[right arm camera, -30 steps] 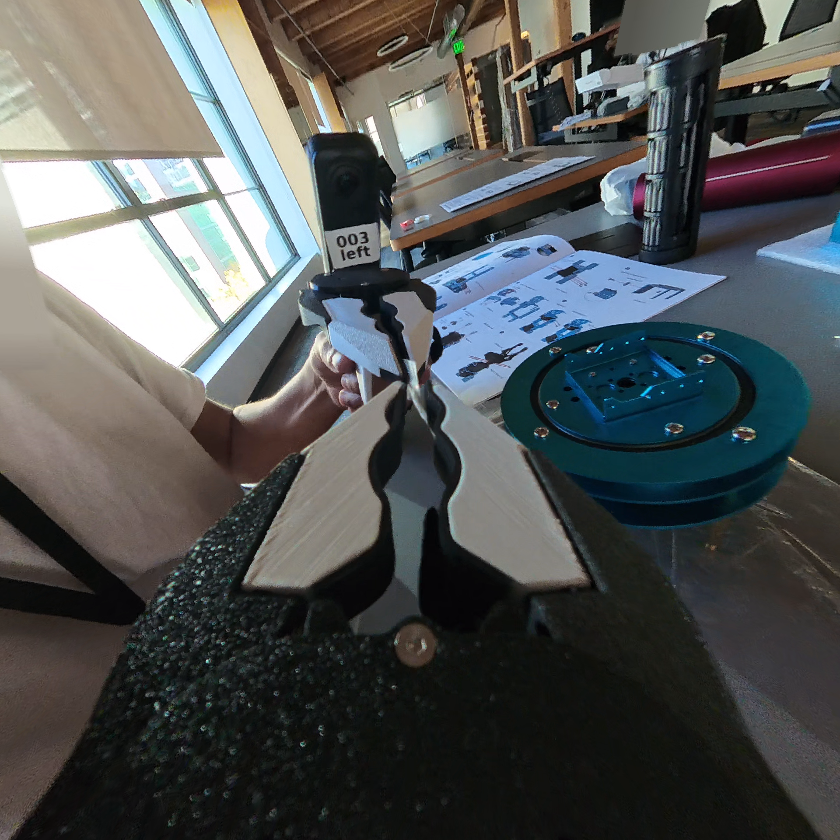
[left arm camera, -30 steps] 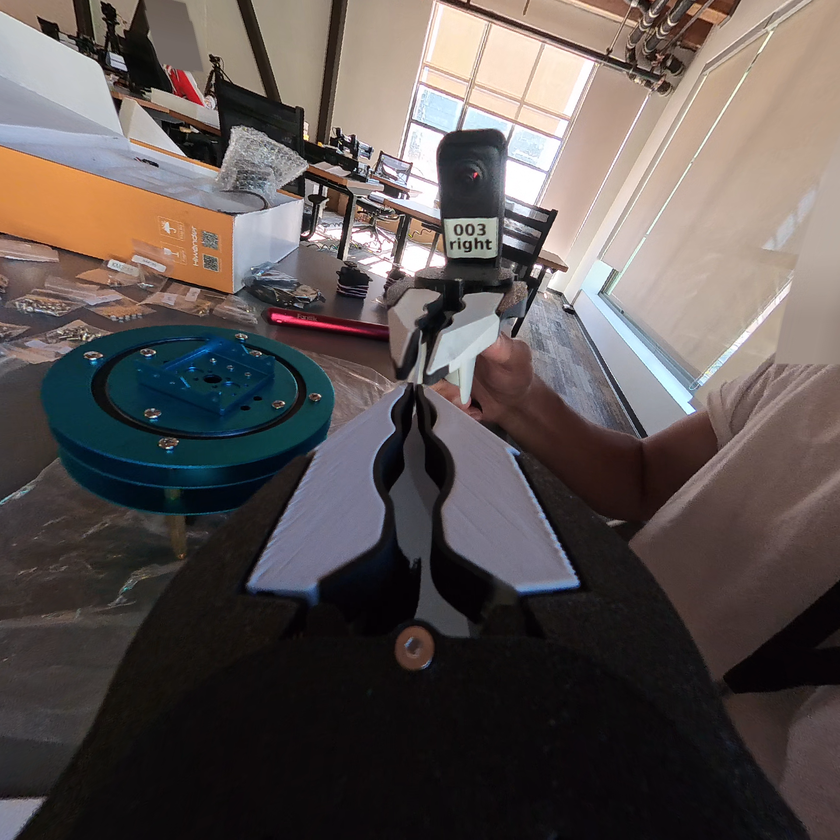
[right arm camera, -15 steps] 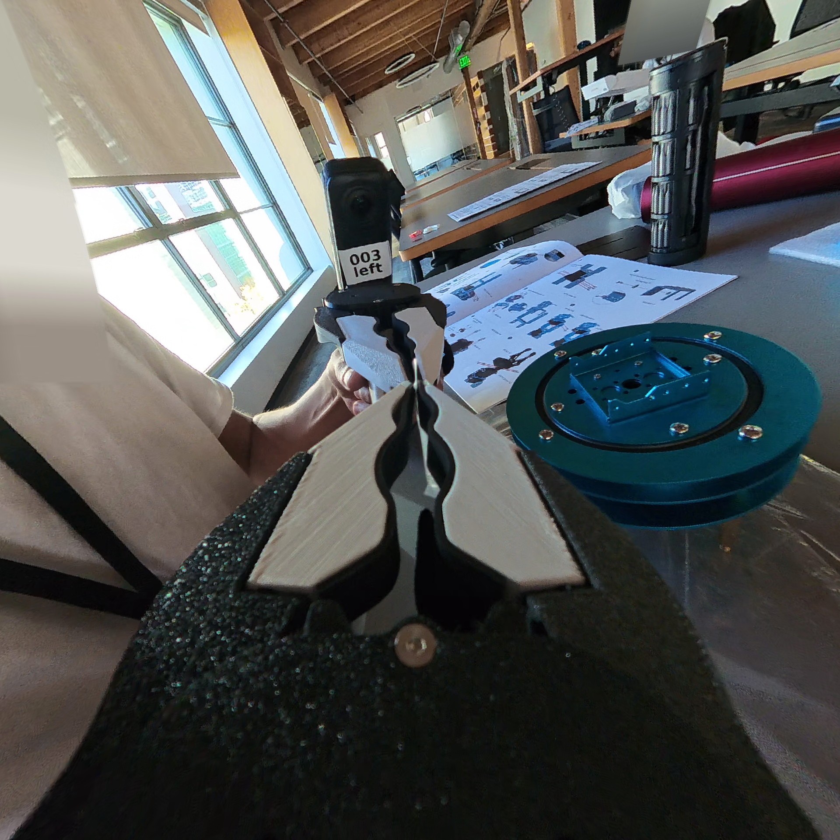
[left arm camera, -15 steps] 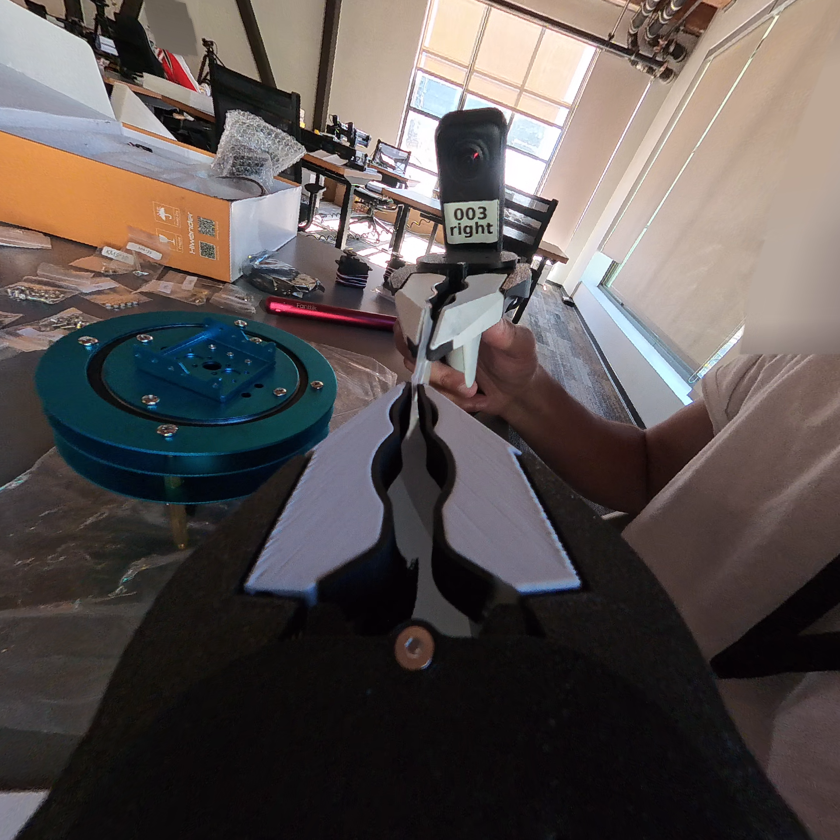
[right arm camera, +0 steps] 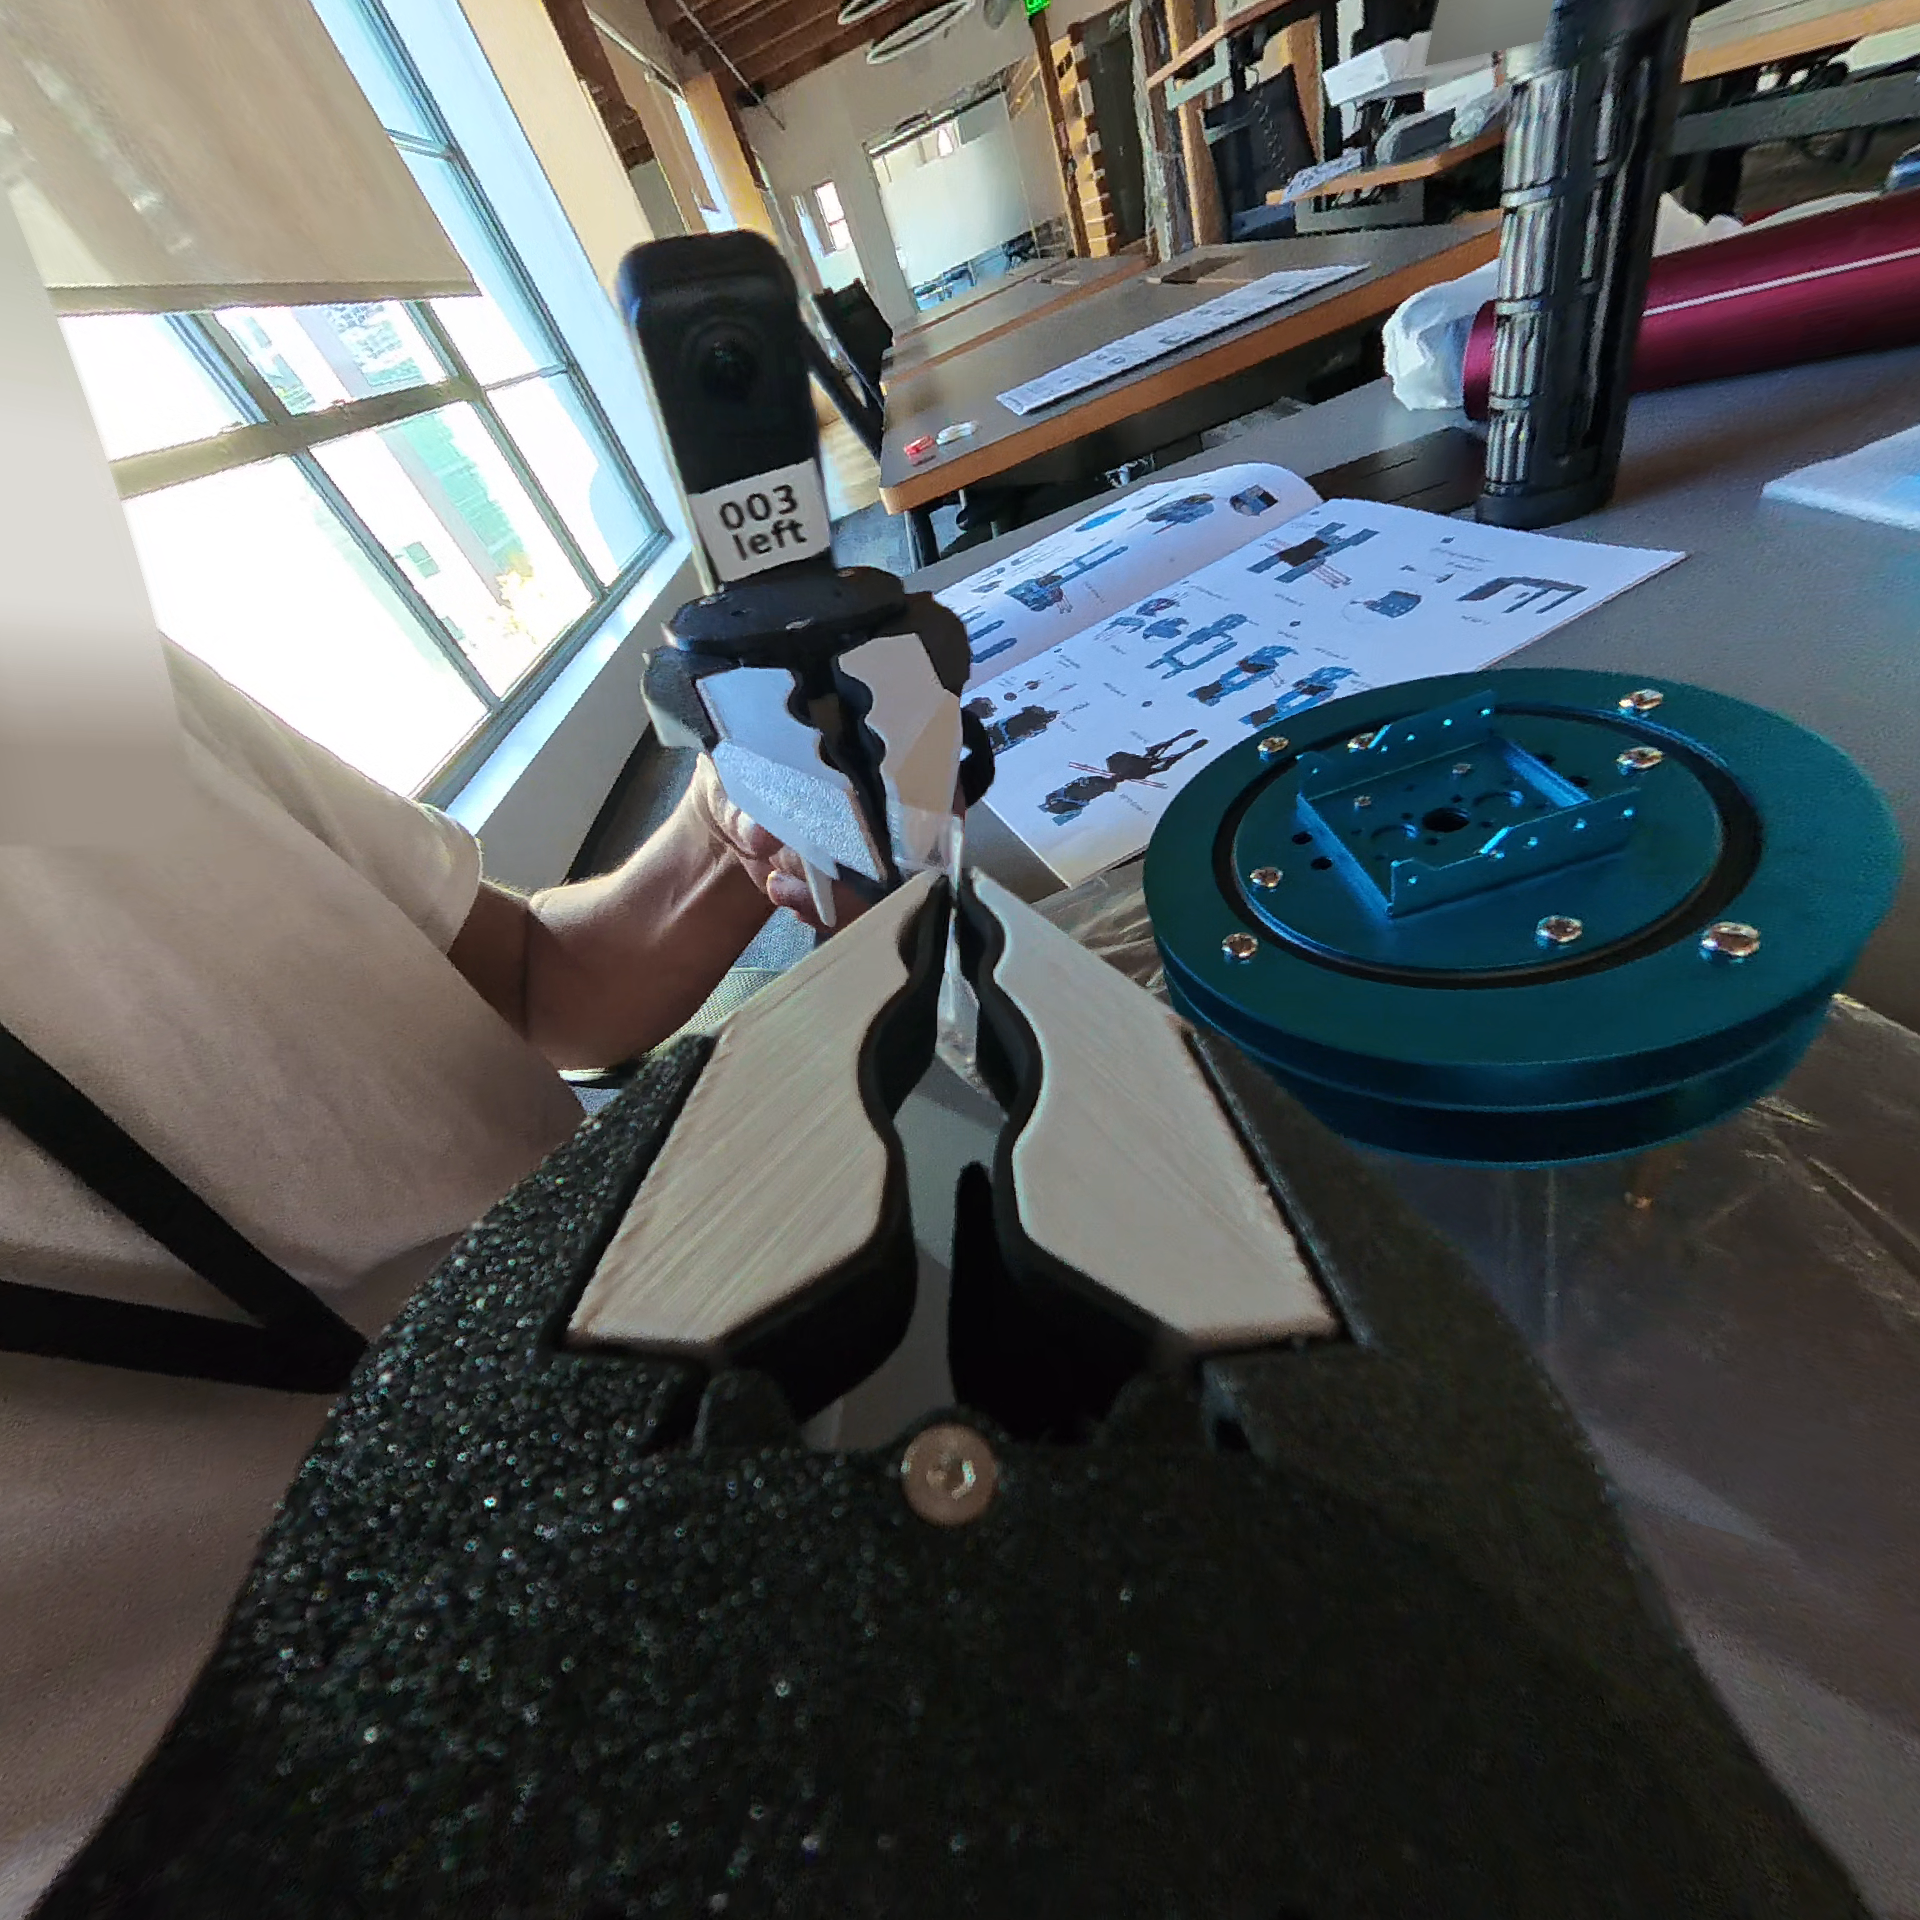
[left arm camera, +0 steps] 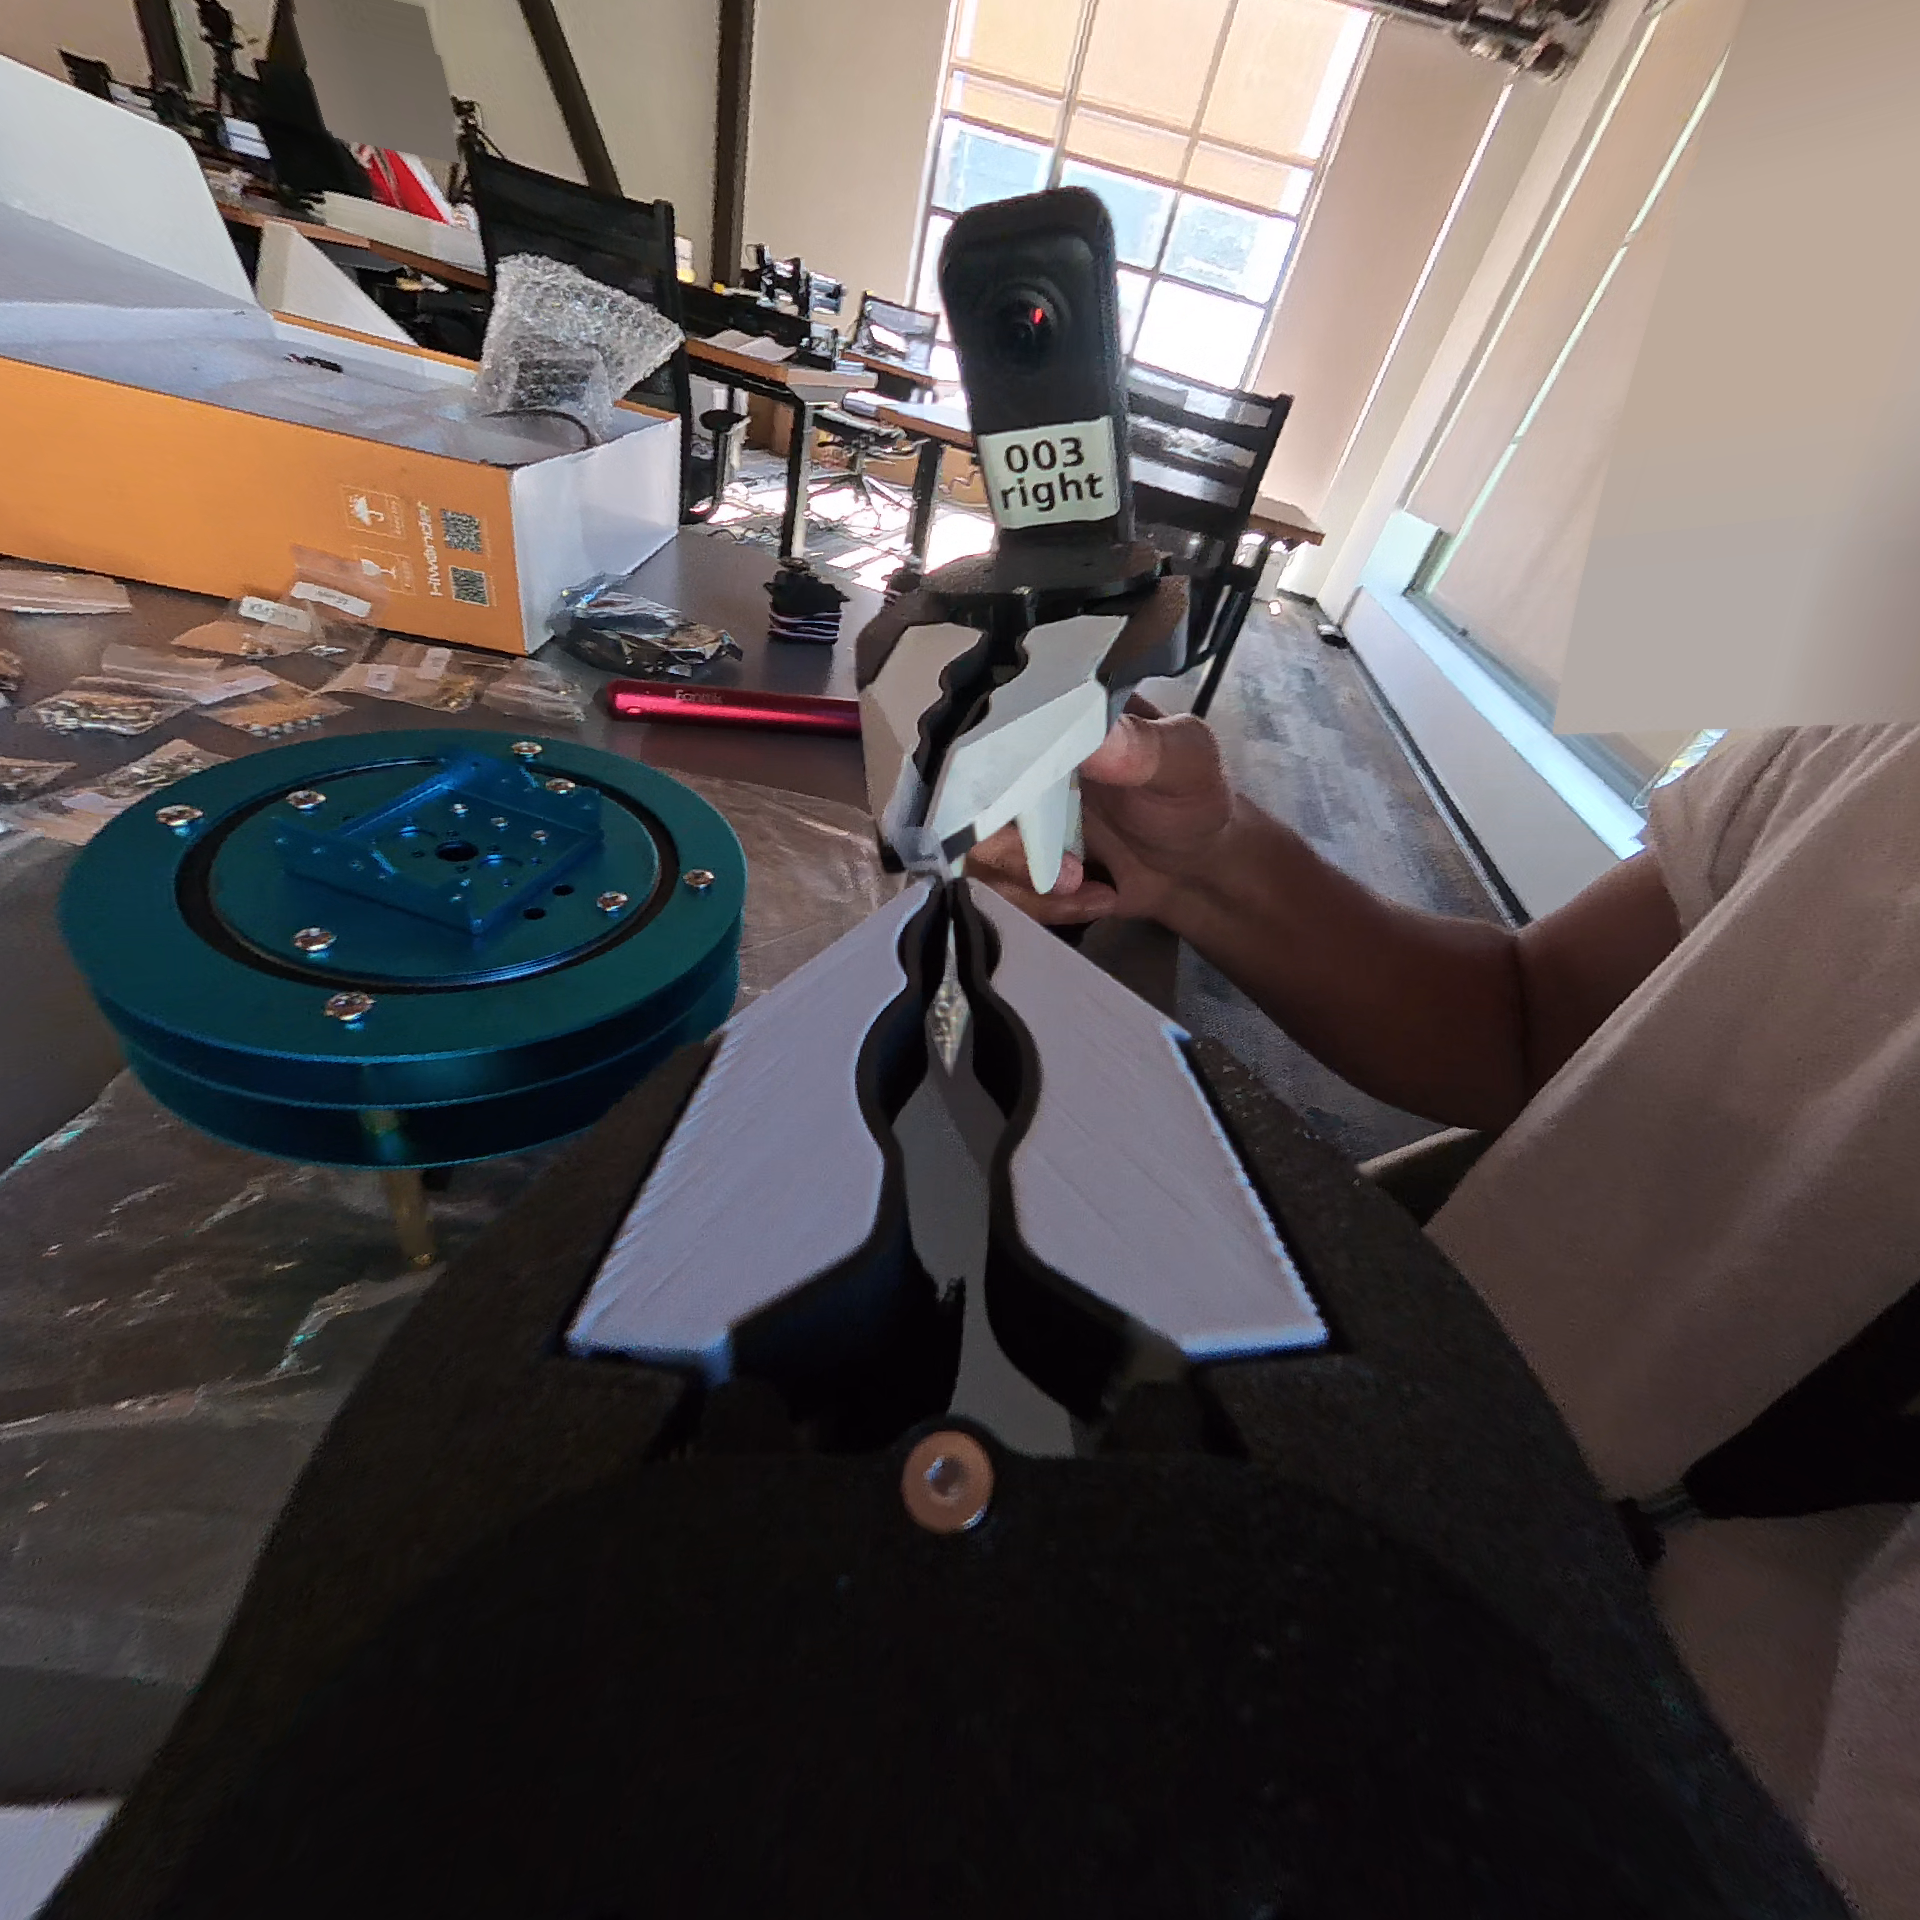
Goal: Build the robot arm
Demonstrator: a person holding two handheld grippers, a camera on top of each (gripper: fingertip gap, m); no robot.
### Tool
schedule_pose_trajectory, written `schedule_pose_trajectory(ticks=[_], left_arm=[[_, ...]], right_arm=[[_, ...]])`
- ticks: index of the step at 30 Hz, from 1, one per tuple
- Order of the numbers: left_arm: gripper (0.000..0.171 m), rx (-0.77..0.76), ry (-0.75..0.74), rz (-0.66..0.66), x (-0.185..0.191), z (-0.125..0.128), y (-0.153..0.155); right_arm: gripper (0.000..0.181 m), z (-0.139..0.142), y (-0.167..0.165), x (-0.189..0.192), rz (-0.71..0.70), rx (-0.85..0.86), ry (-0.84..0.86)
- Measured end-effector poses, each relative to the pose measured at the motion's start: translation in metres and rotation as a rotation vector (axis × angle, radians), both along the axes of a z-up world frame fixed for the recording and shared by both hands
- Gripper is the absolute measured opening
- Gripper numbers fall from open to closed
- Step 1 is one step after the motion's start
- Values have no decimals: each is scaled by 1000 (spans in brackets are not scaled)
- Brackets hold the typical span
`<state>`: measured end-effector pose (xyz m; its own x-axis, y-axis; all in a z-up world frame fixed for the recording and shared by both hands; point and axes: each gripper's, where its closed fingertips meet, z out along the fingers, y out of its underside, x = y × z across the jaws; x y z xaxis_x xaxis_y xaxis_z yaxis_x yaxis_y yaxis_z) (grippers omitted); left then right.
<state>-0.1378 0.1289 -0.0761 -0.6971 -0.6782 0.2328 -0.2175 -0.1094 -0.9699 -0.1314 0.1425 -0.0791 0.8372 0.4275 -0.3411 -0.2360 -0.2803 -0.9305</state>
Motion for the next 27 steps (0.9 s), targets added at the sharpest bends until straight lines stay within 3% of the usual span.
schedule_pose_trajectory(ticks=[3, 6, 9, 11, 14, 17, 27], left_arm=[[0, 57, -16, 49, 2, -2, 6], [0, 88, -41, 77, 0, 2, 10], [0, 128, -48, 86, -2, 0, 13], [0, 146, -38, 87, -2, -3, 14], [0, 171, -10, 83, -2, -11, 15], [0, 209, 2, 76, -2, -19, 11], [0, 222, 9, 61, -5, -20, 8]], right_arm=[[0, 3, -1, 2, -8, 20, -9], [14, 2, 2, 8, -70, 44, -95], [16, 11, -2, 9, -109, 107, -196], [30, 16, -9, -1, -75, 138, -262], [28, 21, -11, -14, -78, 168, -400], [28, 6, -4, -22, -74, 92, -506], [25, -3, 2, -20, -81, 48, -532]])
